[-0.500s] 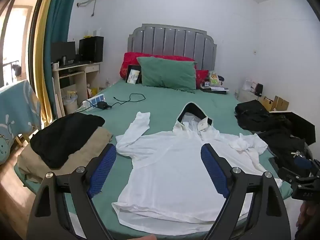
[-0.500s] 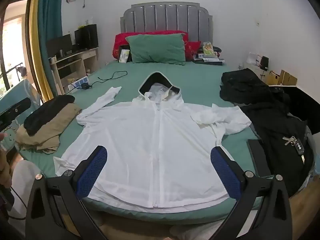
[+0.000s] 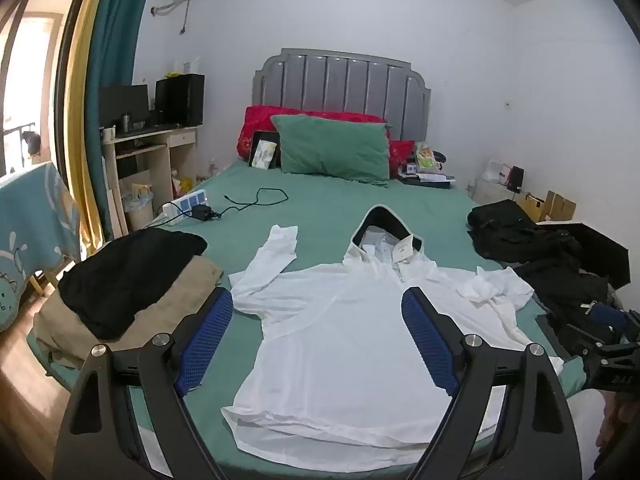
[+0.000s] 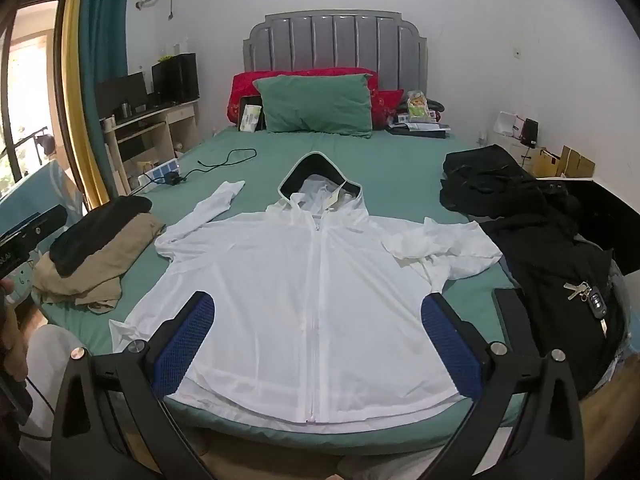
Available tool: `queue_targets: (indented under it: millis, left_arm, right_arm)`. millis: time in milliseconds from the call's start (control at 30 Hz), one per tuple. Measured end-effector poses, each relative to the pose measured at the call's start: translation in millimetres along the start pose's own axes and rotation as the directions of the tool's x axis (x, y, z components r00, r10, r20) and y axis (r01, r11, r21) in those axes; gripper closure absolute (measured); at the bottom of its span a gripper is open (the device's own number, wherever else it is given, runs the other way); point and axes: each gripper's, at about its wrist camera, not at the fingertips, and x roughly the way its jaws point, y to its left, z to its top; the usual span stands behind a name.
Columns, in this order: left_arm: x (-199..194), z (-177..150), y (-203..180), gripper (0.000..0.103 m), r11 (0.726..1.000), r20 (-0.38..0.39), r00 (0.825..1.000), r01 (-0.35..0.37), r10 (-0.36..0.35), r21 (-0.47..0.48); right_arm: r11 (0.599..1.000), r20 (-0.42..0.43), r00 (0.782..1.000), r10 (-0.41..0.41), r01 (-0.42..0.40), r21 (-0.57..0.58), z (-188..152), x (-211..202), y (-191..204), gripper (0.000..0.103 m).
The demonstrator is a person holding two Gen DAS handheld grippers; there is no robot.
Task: Fold large clothes
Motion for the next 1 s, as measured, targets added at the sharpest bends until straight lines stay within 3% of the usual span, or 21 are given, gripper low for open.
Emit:
queue_targets:
  millis: [1000]
  left_arm:
    - [2,-3,-9,0.014,1.0,-0.008,1.0,0.006,-0.006,0.015]
  right_arm:
    - [1.0,-0.001,1.0,0.005,-0.005,0.021,-4,1,-4,0.001]
